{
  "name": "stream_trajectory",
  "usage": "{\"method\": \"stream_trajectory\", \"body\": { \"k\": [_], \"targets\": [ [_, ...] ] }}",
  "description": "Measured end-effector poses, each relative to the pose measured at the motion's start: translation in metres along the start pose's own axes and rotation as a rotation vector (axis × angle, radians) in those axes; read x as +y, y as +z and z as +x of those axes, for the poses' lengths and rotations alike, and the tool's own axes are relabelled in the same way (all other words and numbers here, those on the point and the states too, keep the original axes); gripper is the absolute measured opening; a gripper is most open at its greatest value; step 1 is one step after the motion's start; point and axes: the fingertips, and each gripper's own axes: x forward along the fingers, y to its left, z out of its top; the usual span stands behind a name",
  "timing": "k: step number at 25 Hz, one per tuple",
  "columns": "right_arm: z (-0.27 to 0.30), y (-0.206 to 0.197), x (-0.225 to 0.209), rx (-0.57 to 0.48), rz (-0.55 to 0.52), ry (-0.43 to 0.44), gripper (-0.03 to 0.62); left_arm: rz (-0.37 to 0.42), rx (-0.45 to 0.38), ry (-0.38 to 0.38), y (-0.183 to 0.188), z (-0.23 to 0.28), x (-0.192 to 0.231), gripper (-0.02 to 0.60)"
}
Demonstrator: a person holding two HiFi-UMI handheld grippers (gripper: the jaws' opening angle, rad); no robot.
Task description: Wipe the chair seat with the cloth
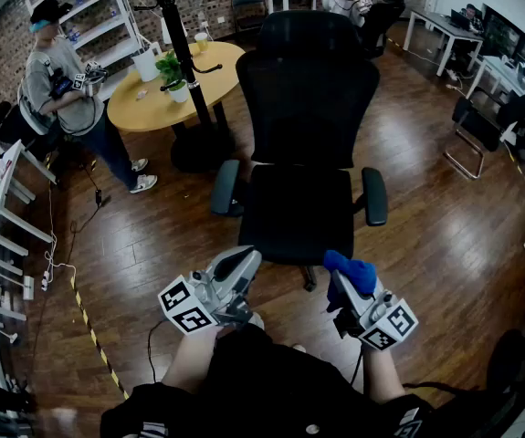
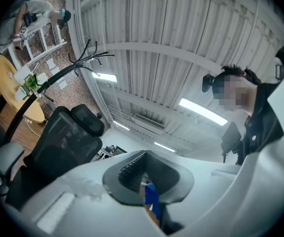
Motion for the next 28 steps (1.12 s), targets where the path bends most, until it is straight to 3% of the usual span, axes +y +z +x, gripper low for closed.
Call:
{"method": "stream_trajectory", "body": {
  "k": [9, 13, 18, 24, 28],
  "targets": [
    [0.085, -0.008, -0.073, 0.019, -0.049, -0.033, 0.037, -0.024, -0.038, -0.007, 0.026, 0.028, 0.112, -0.008],
    [0.143, -0.003, -0.113, 0.052, -0.073, -0.079, 0.037, -0.061, -0.043, -0.025, 0.051, 0.050, 0.181, -0.008],
    [0.198, 0.023, -0.164, 0.028, -0.105, -0.162, 0.037, -0.071, -0.021, -0.064, 0.081, 0.086, 0.235, -0.008],
    [0.206, 0.014, -0.231, 0.032, -0.105, -0.197, 0.037, -0.085, -0.010, -0.002, 0.058, 0.092, 0.268, -0.008],
    [0.240, 0.000, -0.284, 0.133, -0.069, -0.231, 0.037, -0.115, -0.006, 0.061, 0.074, 0.103, 0.288, -0.008]
  ]
}}
